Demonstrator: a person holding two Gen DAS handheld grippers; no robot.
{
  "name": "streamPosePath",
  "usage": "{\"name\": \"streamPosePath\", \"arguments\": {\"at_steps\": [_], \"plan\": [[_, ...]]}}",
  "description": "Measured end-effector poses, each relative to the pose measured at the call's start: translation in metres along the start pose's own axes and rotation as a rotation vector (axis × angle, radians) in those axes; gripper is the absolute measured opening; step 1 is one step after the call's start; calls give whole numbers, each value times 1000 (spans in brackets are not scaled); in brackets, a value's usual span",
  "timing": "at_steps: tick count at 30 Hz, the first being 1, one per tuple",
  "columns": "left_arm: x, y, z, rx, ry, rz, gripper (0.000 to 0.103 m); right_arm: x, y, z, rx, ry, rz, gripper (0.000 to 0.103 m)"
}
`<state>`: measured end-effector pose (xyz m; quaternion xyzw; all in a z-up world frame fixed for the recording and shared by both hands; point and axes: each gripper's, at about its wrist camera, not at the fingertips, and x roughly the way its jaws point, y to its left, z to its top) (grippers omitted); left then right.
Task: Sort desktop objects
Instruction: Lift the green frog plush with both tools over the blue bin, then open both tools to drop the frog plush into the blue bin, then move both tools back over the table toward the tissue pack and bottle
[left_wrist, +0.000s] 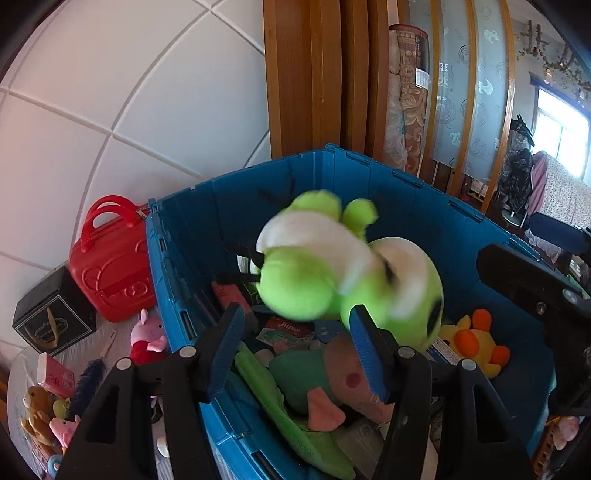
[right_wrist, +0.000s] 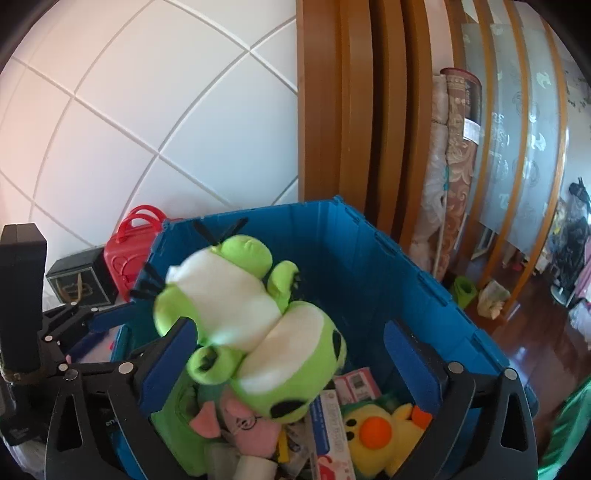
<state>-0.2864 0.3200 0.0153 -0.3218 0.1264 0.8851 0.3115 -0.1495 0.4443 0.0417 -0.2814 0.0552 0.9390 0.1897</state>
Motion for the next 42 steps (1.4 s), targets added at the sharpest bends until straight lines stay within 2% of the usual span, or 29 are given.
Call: {"name": "streamPosePath", "arguments": {"at_steps": [4, 12, 23, 25, 35, 42], "plan": [[-13, -5, -4, 10, -34, 14, 69, -1, -1, -4, -1, 0, -8, 103], [-34, -6, -9, -14, -53, 15, 73, -2, 6, -6, 3, 16, -33, 103], [-78, 23, -33, -59, -119, 22, 74, -29, 38, -16, -27, 0, -47, 103], [-86, 28, -39, -63, -131, 39, 78, -36, 46, -18, -30, -8, -39, 103], [-126, 81, -83, -121, -169, 118, 80, -60, 103, -30, -63, -23, 54, 103], [-130, 149, -132, -221, -86, 231, 81, -49, 163, -40, -129, 7, 157, 103]]}}
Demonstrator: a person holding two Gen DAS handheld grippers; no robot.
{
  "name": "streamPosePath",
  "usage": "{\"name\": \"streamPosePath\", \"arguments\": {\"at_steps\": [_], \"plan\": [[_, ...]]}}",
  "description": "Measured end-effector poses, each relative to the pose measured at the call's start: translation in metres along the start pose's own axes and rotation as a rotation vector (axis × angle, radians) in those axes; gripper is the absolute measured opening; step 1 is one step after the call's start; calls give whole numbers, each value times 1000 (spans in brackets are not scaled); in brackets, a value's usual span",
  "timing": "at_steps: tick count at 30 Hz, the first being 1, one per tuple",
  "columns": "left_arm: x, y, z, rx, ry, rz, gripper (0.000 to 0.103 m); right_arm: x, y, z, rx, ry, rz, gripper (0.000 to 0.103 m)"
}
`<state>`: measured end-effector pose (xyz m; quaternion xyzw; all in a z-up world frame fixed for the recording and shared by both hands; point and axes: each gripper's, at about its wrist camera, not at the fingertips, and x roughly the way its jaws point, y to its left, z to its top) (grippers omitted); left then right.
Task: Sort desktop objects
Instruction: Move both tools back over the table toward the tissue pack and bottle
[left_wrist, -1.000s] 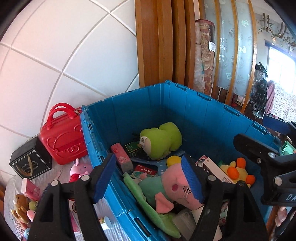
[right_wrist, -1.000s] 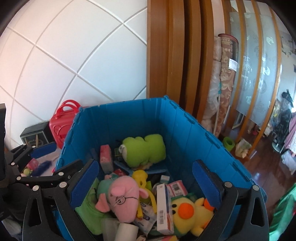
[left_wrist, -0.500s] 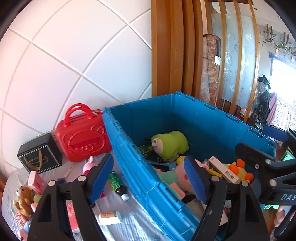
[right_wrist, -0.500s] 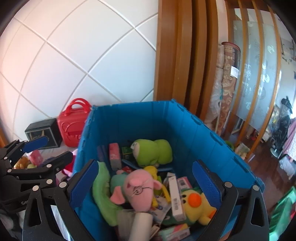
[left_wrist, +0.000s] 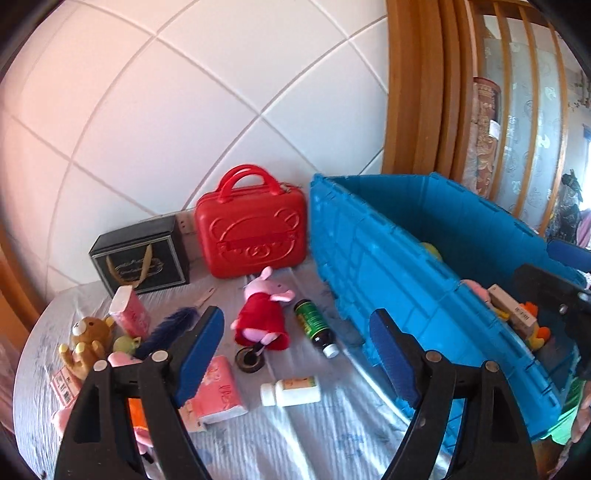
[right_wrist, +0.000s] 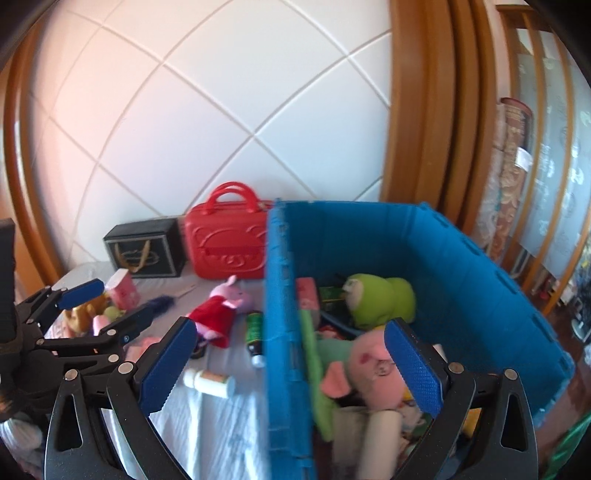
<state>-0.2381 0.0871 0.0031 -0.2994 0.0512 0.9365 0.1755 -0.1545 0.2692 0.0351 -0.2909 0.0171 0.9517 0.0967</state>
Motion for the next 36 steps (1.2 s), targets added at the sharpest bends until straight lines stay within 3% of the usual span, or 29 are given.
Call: {"name": "streamPosePath", "arguments": {"at_steps": [8, 13, 19, 27, 36], "plan": [[25, 89, -55, -121, 145, 152, 81, 45, 67, -17, -76, 64, 152, 103], [51, 121, -93, -176, 242, 182, 81, 92, 99, -43, -104, 164, 208, 103], [92, 134, -126, -224, 342, 145, 81, 156, 116, -81, -113, 313, 222, 103], [157, 133, -140, -240, 452, 101, 81, 227, 118, -125, -128, 480, 194, 103], [232, 124, -149, -198, 563, 71, 81, 279, 111, -147, -146, 584, 147, 103]]}}
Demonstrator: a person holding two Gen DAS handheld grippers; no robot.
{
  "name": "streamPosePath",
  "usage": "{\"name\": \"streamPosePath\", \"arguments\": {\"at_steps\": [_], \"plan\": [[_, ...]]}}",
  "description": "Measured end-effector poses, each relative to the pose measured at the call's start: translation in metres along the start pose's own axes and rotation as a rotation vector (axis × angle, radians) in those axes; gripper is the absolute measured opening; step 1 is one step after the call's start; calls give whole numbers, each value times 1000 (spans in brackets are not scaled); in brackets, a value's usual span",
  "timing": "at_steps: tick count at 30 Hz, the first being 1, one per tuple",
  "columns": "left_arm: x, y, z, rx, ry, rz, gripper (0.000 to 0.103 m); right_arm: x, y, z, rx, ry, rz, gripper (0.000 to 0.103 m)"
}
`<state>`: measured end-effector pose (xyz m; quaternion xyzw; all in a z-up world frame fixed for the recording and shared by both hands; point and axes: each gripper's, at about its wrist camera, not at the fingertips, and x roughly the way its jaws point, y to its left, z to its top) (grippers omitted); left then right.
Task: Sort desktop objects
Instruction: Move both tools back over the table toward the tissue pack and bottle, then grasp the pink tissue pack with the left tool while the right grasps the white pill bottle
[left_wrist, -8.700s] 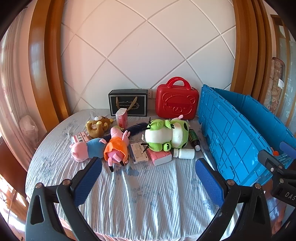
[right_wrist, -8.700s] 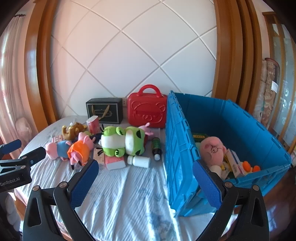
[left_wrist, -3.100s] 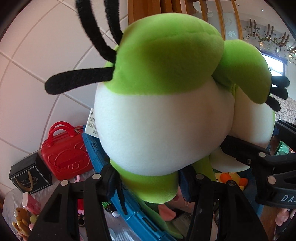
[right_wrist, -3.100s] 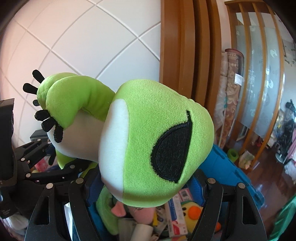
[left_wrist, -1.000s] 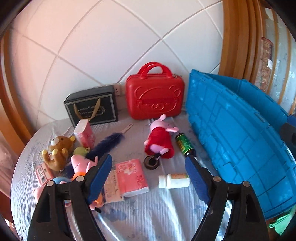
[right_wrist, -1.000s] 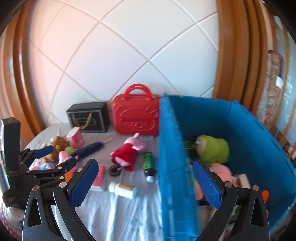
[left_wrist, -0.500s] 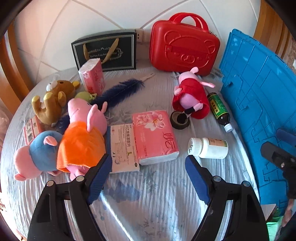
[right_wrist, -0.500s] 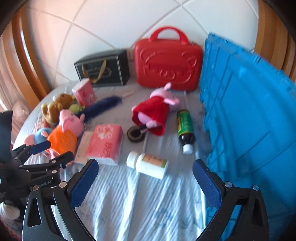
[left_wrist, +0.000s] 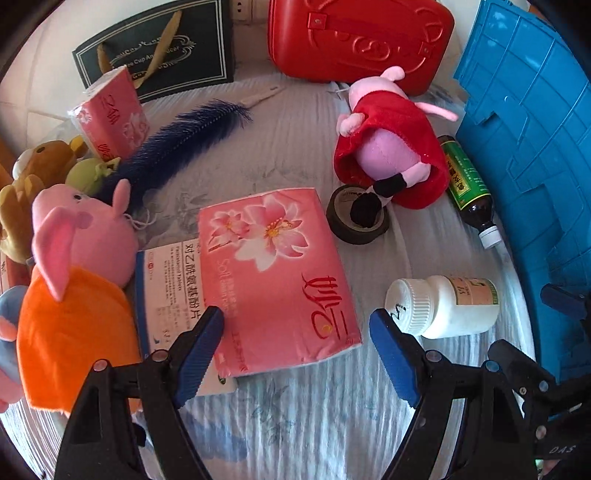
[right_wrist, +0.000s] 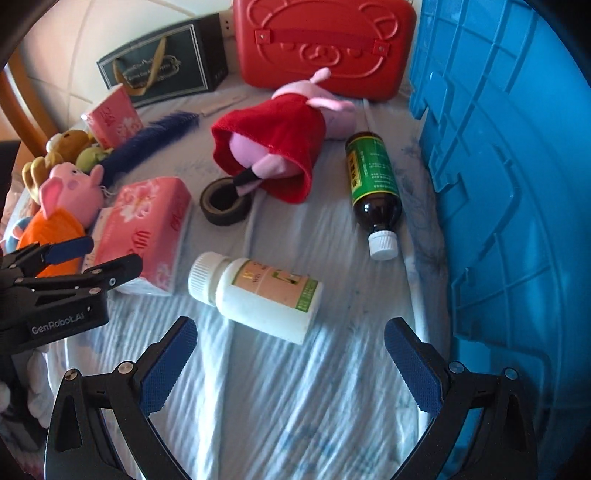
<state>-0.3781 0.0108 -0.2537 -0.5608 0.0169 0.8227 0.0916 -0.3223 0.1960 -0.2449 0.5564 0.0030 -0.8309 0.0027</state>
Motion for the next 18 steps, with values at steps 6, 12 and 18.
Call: {"name": "streamPosePath", "arguments": {"at_steps": [6, 12, 18], "plan": [[31, -17, 6, 108, -7, 169, 98, 34, 3, 4, -38, 56, -10, 103], [29, -10, -2, 116, -35, 116, 99, 55, 2, 8, -47, 91, 1, 103], [13, -2, -27, 93, -13, 50, 96, 50, 7, 6, -29, 96, 121, 89]]}}
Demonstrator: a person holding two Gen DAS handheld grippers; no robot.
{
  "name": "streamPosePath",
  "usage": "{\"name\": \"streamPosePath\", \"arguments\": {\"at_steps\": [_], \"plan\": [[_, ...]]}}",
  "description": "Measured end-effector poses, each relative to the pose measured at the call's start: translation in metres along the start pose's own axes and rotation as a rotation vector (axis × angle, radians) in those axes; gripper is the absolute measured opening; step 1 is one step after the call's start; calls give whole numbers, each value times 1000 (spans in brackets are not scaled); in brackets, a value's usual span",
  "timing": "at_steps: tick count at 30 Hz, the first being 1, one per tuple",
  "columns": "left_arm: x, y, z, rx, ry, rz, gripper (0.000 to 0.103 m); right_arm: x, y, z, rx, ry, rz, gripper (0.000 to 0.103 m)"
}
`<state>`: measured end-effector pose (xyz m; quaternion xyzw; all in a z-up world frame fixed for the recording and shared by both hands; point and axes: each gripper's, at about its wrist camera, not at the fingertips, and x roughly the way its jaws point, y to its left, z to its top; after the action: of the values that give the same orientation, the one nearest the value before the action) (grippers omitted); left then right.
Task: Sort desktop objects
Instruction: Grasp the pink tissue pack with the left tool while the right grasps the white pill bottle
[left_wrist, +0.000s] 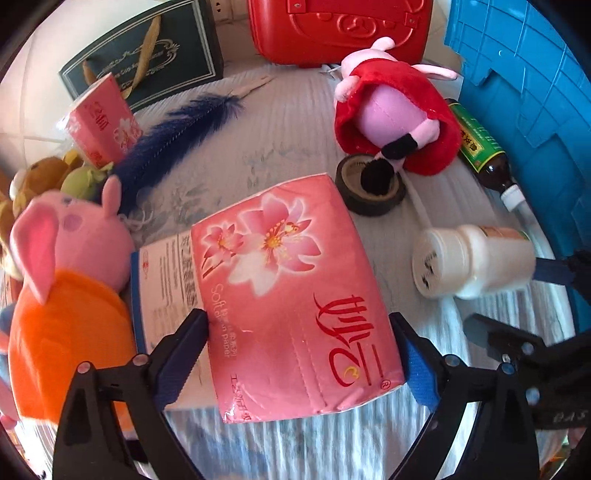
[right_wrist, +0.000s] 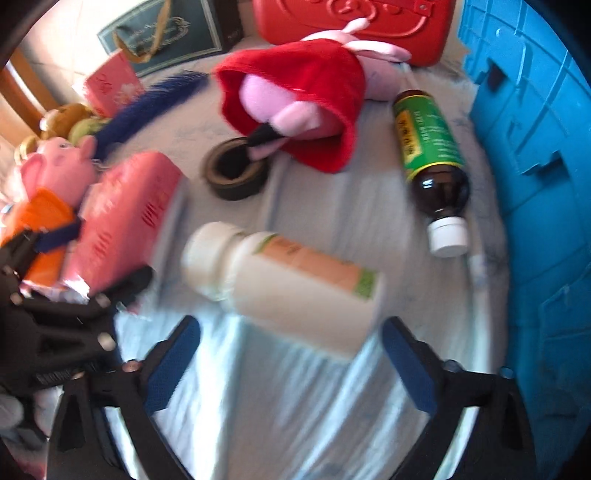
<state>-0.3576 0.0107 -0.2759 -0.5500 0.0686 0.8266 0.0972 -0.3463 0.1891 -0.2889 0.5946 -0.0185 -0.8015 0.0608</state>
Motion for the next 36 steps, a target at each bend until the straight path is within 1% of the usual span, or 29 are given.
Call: {"name": "streamPosePath", "arguments": {"at_steps": [1, 3, 5, 7, 9, 11, 12, 14, 16, 18, 19, 21, 23, 24, 25, 26, 27, 28, 29, 30, 31, 33, 34, 35, 36], "plan": [[-4, 1, -6, -7, 7, -17, 96, -2, 3, -3, -3, 6, 12, 84], [-11, 3, -18, -4, 22, -41, 96, -6, 7, -9, -8, 23, 51, 82], [-18, 1, -30, 4, 29, -53, 95, -12, 12, -17, -23, 26, 63, 82], [-21, -1, -39, 8, 36, -58, 95, -22, 15, -23, -34, 9, 34, 83], [-23, -4, -45, 15, 38, -55, 95, -33, 13, -25, -31, -22, 6, 85], [-25, -6, -47, 8, 37, -59, 95, -40, 14, -29, -32, -56, -27, 95], [-25, -6, -46, -2, 37, -60, 96, -43, 13, -27, -38, -72, -52, 96], [-23, -7, -40, -20, 38, -63, 96, -43, 11, -24, -51, -88, -87, 96], [-18, -7, -33, -31, 35, -56, 96, -35, 10, -14, -61, -92, -112, 96], [-13, -9, -28, -24, 26, -47, 96, -26, 7, -6, -66, -84, -125, 99], [-11, -12, -25, -16, 22, -36, 97, -21, 7, -2, -69, -83, -126, 102], [-6, -15, -19, -4, 14, -14, 98, -11, 5, 7, -74, -79, -109, 102], [0, -18, -15, 5, 22, -5, 99, -1, 3, 10, -62, -60, -49, 102], [4, -18, -14, -1, 41, -15, 99, 3, 1, 9, -53, -48, -22, 102], [10, -17, -14, -16, 73, -40, 99, 7, 0, 8, -39, -31, 4, 97], [18, -14, -15, -46, 116, -86, 99, 8, -1, 6, -24, -23, 14, 87], [22, -12, -18, -63, 131, -105, 101, 9, -3, 3, -11, -5, 29, 81], [19, -16, -19, -31, 102, -77, 101, 10, -3, 0, -3, 12, 47, 74], [21, -20, -21, -10, 109, -61, 101, 10, -4, -2, 10, 19, 59, 73], [21, -23, -21, 6, 107, -47, 101, 12, -4, -5, 12, 22, 50, 73], [21, -25, -22, 16, 106, -34, 101, 16, -4, -7, 3, 25, 21, 73], [20, -25, -22, 10, 100, -35, 101, 24, -5, -7, 14, 41, 10, 79], [20, -25, -22, 11, 98, -35, 102, 27, -5, -8, 17, 30, 32, 92], [20, -25, -22, 12, 90, -33, 102, 31, -5, -8, 20, 41, 27, 103], [19, -25, -23, 4, 79, -32, 102, 35, -4, -8, 21, 44, 17, 103]]}}
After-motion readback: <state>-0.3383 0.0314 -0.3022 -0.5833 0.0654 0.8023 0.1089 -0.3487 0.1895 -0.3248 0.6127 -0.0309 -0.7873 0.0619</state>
